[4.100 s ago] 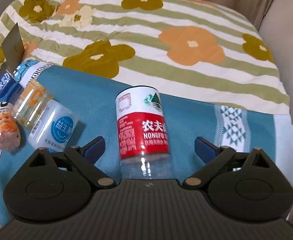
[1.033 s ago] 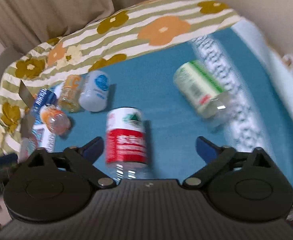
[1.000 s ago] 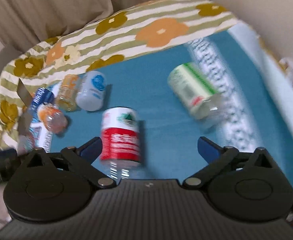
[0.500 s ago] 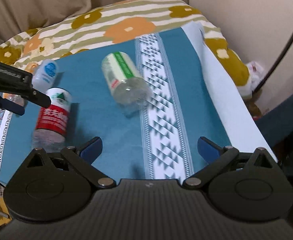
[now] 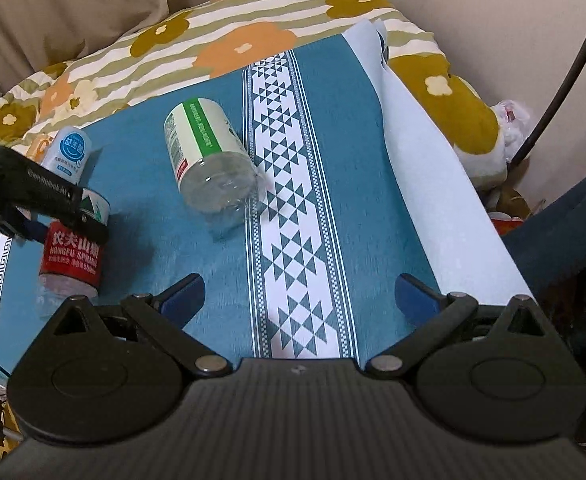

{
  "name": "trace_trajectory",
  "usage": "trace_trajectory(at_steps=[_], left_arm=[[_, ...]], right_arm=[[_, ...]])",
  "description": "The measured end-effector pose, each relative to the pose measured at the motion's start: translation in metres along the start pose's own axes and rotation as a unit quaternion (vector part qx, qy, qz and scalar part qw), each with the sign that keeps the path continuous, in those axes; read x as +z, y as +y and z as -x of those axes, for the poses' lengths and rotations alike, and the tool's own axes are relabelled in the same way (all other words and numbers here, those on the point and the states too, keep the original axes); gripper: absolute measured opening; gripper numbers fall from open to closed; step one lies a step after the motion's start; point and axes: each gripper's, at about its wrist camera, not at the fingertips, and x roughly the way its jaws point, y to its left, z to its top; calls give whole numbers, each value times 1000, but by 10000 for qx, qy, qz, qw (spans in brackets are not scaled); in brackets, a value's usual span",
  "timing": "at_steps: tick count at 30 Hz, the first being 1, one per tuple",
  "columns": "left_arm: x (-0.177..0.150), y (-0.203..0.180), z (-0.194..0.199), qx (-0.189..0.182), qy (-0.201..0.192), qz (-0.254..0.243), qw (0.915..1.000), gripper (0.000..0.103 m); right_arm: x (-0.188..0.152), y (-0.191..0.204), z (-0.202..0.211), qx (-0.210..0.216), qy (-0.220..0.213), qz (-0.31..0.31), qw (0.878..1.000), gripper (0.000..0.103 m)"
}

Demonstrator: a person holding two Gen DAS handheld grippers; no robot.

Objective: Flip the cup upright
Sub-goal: 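Grasp the cup with the left tool while the right tool releases it, then rotate the cup with the left tool so its open rim faces up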

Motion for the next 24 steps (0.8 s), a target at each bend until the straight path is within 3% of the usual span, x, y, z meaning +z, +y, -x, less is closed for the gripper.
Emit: trace_trajectory(at_steps=[8, 11, 13, 15, 18, 24], left_arm=[[-8, -1, 14, -55, -204, -78, 9997, 66], [-19, -1, 40, -134, -688, -245, 9972, 66], [-33, -3, 61, -89, -1243, -455, 9912, 66], [-49, -3, 76, -31, -1807, -582, 9818, 66], [-76, 1, 89, -83, -2777, -555, 9590, 66], [-101, 4, 71, -368, -3948, -452, 9169, 66]], right_arm=[[4, -2, 1, 20, -42, 3, 10000, 103], [8, -2, 6, 42, -122, 17, 9999, 103], [9, 0, 10, 58, -187, 27, 9998, 103], [11, 2, 12, 71, -240, 44, 9997, 103], [10, 8, 13, 104, -268, 131, 9995, 103], [4, 27, 11, 8, -215, 434, 9988, 103]])
